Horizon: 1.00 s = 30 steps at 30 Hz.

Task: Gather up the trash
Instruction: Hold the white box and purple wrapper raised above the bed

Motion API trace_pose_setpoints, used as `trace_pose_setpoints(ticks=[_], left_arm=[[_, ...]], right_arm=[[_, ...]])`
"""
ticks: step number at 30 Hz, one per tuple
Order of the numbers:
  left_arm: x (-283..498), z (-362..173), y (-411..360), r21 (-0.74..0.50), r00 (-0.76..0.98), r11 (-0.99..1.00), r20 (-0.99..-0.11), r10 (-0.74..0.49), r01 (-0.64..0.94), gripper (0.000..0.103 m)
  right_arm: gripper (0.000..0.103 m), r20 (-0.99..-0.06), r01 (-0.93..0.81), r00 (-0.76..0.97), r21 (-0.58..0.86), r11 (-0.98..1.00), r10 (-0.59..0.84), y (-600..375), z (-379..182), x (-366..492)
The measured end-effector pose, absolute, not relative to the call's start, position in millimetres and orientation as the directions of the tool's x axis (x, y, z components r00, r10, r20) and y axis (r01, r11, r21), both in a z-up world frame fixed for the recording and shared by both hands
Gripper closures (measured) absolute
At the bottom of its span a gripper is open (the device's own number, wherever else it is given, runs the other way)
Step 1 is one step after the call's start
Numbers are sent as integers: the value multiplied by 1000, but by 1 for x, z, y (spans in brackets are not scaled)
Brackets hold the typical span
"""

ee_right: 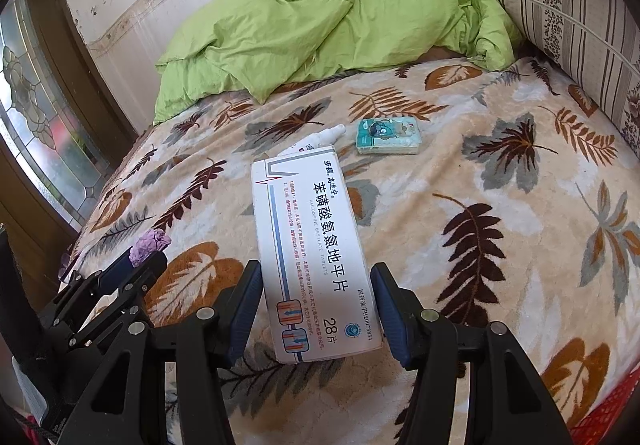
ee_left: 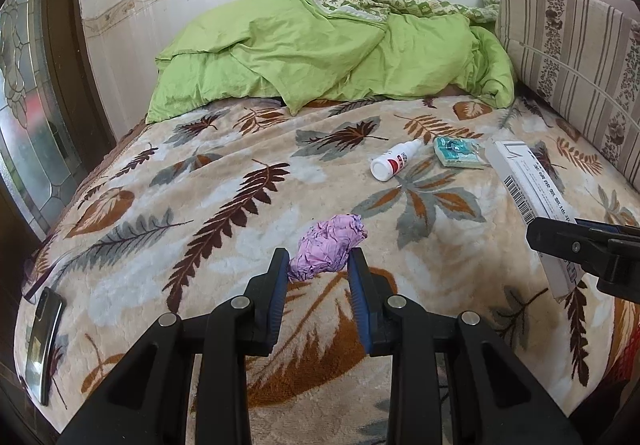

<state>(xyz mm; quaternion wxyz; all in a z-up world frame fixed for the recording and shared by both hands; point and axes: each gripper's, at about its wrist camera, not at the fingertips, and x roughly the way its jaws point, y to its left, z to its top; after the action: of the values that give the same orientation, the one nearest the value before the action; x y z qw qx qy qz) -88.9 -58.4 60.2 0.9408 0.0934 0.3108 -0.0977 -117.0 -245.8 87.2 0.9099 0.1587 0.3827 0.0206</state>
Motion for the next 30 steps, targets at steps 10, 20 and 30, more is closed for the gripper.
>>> trace_pose_setpoints(ticks=[10,20,30], left_arm=[[-90,60,-60,119,789,963,-602,-125,243,74],[-91,59,-62,119,789,963,-602,-124,242,74],[-92,59,-62,121,790,963,-601,-124,242,74]], right_arm=[[44,-688,87,707,314,946,163,-247,87,-117],[44,-688,87,707,317,944,165,-249,86,-118],[44,-689,98,707,320,943,160,-253,86,-119]])
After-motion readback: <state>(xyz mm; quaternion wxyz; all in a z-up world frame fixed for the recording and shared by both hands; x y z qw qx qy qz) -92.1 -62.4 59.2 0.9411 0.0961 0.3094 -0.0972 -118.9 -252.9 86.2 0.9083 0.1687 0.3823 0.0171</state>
